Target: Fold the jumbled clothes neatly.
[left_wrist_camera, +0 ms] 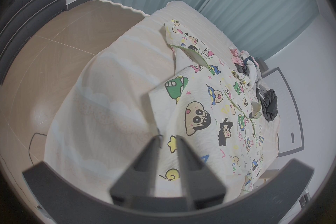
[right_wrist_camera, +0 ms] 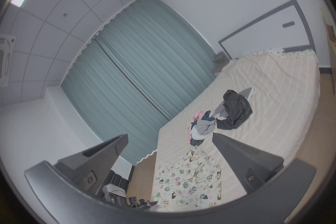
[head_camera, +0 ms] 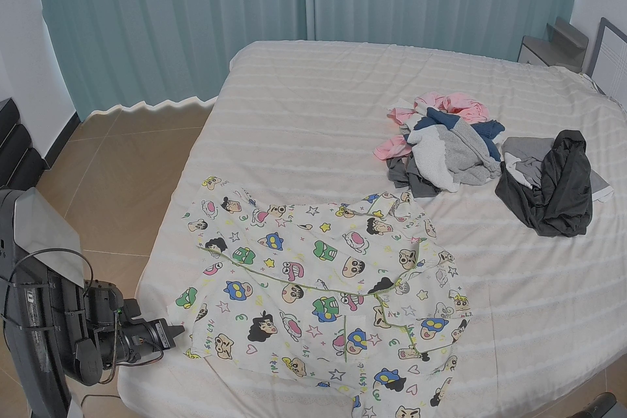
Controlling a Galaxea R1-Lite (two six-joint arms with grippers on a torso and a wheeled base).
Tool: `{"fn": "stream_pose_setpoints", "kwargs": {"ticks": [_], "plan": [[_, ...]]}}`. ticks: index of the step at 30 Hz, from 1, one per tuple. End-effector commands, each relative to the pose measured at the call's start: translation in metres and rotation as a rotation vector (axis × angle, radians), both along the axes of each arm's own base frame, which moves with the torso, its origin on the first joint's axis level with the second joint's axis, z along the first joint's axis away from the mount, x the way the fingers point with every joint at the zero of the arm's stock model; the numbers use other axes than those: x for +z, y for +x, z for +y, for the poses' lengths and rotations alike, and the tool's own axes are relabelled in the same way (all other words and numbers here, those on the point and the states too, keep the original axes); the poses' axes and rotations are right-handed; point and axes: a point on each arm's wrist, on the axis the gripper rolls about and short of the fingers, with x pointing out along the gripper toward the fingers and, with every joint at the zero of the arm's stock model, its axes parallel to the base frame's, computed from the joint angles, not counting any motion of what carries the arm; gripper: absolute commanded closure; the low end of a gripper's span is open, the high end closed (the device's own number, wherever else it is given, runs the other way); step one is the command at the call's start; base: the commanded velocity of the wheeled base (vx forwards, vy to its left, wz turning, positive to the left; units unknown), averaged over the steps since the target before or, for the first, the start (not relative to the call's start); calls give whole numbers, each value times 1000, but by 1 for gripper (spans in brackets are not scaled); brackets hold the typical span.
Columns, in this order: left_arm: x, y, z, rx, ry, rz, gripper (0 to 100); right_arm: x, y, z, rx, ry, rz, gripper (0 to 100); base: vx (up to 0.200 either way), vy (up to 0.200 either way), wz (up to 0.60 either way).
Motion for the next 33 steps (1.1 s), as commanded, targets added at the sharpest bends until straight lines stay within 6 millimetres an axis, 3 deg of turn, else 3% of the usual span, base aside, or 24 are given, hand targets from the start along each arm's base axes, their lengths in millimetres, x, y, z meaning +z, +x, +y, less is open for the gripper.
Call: {"fn": "stream_pose_setpoints", "kwargs": {"ticks": [1,5,14,21,29,33], "plan": [[1,5,0,7,-6,-29,100,-68,19,13,-42,-196,-102,0,0,0,0],[1,5,0,7,-6,-29,100,-80,36,12,-34,-218,-70,0,0,0,0],[12,4,14,66,5,-74,100,-138,97,6,13,-325,74,0,0,0,0],[21,2,21,135,81,-109,100,-166,117,7,72,-328,155,0,0,0,0],[42,2,26,137,186,-222,100,-185,135,8,178,-321,237,0,0,0,0],[43,2,30,135,216,-233,100,-193,144,8,183,-321,231,0,0,0,0]]}}
